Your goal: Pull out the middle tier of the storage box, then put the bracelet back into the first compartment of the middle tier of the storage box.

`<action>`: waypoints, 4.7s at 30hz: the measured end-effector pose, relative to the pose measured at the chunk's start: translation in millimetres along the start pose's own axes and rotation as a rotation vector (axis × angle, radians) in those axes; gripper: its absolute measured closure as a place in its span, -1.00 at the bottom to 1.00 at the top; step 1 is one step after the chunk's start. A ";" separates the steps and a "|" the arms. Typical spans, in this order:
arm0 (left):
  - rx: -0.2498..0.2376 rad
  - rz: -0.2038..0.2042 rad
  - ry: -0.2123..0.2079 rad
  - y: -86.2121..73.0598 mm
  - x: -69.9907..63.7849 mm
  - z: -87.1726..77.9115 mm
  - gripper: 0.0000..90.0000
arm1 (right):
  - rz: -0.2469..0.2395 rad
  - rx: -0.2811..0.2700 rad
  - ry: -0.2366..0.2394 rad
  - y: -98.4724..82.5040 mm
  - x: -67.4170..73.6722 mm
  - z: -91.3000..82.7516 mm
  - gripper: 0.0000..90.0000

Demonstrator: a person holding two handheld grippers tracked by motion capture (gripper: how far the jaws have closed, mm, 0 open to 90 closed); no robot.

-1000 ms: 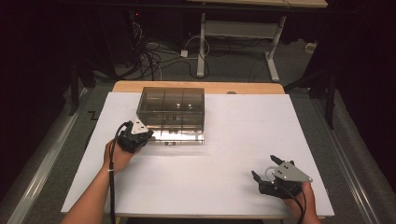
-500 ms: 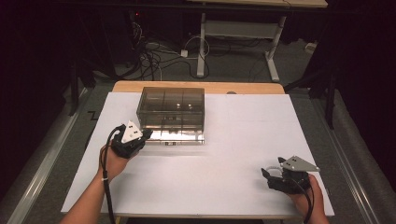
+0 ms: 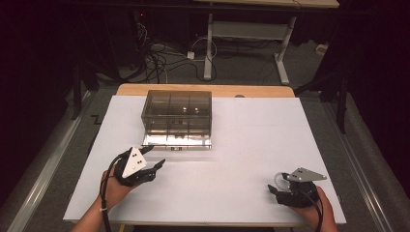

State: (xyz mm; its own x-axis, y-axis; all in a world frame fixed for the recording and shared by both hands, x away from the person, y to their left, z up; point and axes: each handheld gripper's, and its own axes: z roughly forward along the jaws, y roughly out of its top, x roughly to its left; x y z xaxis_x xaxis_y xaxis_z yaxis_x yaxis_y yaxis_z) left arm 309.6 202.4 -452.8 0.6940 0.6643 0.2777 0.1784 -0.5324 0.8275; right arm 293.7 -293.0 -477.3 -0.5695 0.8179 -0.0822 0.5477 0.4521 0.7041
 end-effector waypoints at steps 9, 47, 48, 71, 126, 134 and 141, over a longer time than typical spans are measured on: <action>0.037 -0.031 0.000 -24.2 -9.4 -1.9 -0.45 | 0.007 -0.014 -0.008 -2.2 -1.4 -1.6 0.54; 0.075 0.033 0.013 -40.2 -14.6 -9.1 -0.45 | 0.065 -0.329 -0.022 5.6 -13.1 -33.9 0.94; 0.075 0.031 0.010 -40.8 -14.5 -8.8 -0.45 | 0.068 -0.335 -0.026 5.3 -13.3 -34.9 0.94; 0.044 0.038 0.017 -36.2 -15.6 -13.5 -0.45 | 0.084 -0.426 -0.059 11.9 -9.2 -42.1 0.95; 0.076 0.004 0.074 -49.4 -11.7 -27.2 -0.49 | -0.126 -0.471 0.002 81.7 19.4 -25.8 0.94; 0.078 -0.004 0.067 -50.9 -11.7 -26.4 -0.49 | -0.181 -0.481 0.027 107.8 24.6 -25.0 0.94; 0.086 -0.002 0.065 -51.1 -11.9 -25.0 -0.49 | -0.211 -0.477 0.074 128.5 26.5 -17.9 0.94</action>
State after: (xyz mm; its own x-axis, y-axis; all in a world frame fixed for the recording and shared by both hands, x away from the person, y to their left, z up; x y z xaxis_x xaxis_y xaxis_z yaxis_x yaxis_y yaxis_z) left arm 274.8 234.9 -486.2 0.6469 0.6970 0.3093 0.2413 -0.5719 0.7840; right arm 338.1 -219.6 -376.4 -0.6886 0.6912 -0.2191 0.0863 0.3781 0.9217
